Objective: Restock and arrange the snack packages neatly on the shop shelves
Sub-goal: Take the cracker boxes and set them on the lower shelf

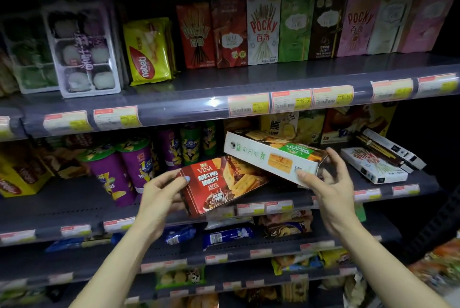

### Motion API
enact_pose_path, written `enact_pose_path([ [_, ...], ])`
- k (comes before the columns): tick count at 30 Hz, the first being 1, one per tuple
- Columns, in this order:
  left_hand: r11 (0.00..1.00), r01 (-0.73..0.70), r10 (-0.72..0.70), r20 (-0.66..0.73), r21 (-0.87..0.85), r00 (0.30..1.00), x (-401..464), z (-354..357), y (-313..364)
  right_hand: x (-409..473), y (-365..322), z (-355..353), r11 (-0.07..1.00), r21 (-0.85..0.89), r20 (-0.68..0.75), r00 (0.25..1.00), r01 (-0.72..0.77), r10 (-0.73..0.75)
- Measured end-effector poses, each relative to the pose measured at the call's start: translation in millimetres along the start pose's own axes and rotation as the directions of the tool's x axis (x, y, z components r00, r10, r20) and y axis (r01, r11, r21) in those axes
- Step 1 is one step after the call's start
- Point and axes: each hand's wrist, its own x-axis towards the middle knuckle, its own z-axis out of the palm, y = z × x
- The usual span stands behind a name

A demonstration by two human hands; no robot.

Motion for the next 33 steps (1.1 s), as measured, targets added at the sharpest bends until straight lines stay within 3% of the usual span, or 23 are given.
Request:
enact_pose_path([
  [5, 0.993, -0.048, 0.045, 0.034, 0.104, 0.998, 6, -51, 4, -2, -7, 40, 0.969, 0.212, 0.088, 0.99, -0.128, 0.111],
  [9, 0.986, -0.062, 0.051, 0.076, 0.155, 0.996, 7, -91, 2, -3, 1, 71, 0.941, 0.226, 0.162, 0.962, -0.253, 0.22],
  [15, 0.99, -0.044, 0.04, 0.033, 0.135, 0.999, 10, -155, 1, -16, 30, 132, 0.904, 0.248, 0.222, 0.929, -0.348, 0.297],
  [25, 0.986, -0.05, 0.051, 0.0, 0.159, 0.999, 9, -271, -3, -52, 55, 228, 0.928, 0.197, 0.297, 0.921, -0.317, 0.252],
  [33, 0.989, -0.014, 0.011, 0.024, 0.15, 1.0, 20, -310, -13, -70, 61, 245, 0.94, 0.21, 0.237, 0.947, -0.267, 0.216],
])
